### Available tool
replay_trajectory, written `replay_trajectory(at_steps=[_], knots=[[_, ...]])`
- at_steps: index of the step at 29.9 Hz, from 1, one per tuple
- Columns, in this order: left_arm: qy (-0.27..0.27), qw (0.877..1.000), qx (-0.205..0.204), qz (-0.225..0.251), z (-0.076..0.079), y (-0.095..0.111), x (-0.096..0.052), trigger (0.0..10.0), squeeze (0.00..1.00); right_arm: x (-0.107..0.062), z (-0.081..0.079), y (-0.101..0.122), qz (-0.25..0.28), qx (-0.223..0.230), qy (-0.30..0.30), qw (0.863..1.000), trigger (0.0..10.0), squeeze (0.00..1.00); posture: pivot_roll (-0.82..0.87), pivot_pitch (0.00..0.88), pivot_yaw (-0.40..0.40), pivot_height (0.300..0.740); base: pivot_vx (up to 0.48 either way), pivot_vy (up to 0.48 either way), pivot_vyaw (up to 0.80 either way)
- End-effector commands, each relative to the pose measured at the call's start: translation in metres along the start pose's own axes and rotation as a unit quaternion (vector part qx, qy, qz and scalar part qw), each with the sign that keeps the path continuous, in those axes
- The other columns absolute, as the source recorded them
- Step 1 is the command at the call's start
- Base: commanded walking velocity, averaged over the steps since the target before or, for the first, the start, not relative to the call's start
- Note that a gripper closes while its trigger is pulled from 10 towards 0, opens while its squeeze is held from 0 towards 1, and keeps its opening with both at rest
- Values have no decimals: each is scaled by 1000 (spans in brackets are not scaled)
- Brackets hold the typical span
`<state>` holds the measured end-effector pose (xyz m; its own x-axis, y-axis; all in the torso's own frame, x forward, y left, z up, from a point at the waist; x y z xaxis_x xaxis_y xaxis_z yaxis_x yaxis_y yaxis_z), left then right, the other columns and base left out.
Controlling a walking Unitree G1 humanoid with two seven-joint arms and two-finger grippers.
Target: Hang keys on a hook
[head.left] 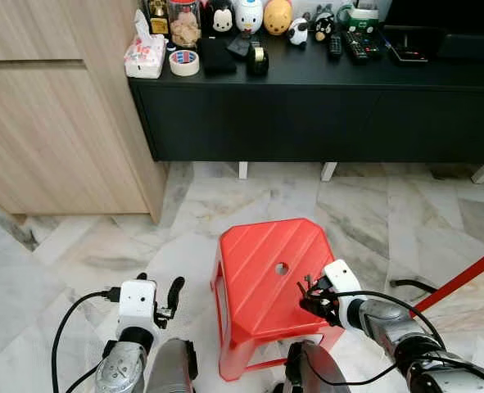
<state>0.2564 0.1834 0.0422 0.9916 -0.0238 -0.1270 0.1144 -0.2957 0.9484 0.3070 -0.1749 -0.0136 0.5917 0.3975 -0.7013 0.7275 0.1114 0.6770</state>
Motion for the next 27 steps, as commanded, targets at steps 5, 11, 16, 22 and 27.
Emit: replay_trajectory(at_steps=[5,11,16,22,27], knots=[[-9,1000,8,-12,2,-5,-5,10000,0,0,1,-2,10,16,-4,1000,10000,0,137,152,-45,629,0,0,0],[-9,1000,8,-12,3,-6,-8,10000,0,2,-1,-5,8,7,-12,1000,10000,0,148,165,-44,629,0,0,0],[-11,1000,8,-15,3,-7,-12,10000,0,3,-1,-4,22,-6,-39,999,10000,0,157,176,-41,629,0,0,0],[-15,1000,11,-19,3,-8,-18,10000,0,7,-6,-3,42,4,-51,998,10000,0,168,192,-31,629,0,0,0],[-16,1000,14,-21,1,-8,-20,10000,0,12,-17,-7,36,5,-26,999,10000,0,176,196,-25,629,0,0,0]])
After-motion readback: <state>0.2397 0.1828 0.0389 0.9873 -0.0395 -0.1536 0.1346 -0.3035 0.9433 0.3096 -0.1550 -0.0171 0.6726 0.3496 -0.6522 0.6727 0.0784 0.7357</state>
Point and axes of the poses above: a point about 5 cm out from each wrist's last joint towards the gripper, its own x axis pointing out of the wrist towards the gripper, its own y axis along the axis of the wrist's last joint, z = x × y, the point moved 2 cm from there along x, pointing out of the wrist towards the gripper, and after that the axes turned 12 degrees about x, right-handed, at the moved point
